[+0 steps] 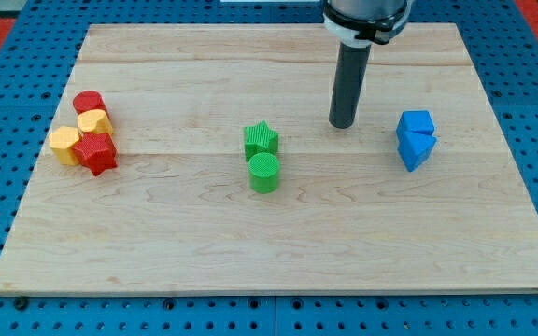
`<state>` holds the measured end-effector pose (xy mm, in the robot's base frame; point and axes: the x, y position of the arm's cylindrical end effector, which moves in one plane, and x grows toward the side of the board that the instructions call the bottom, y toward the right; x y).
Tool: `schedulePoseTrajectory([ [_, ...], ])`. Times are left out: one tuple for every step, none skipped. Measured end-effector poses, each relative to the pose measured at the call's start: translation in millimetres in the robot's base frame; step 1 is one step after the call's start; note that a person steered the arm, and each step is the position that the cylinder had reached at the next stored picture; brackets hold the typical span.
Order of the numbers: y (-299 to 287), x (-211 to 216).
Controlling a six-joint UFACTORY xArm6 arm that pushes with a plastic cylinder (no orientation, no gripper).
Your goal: Move the green star towards the bottom left of the board
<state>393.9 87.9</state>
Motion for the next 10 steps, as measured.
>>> schedulePoseTrajectory([
  [6.1,10.7],
  [-41.7,15.5],
  [-119.5,18.1],
  [-186.3,84.2],
  [-248.5,144.2],
  [-233.7,138.0],
  [-263.7,180.3],
  [-184.0,219.8],
  [-106.1,221.2],
  [-94.0,204.5],
])
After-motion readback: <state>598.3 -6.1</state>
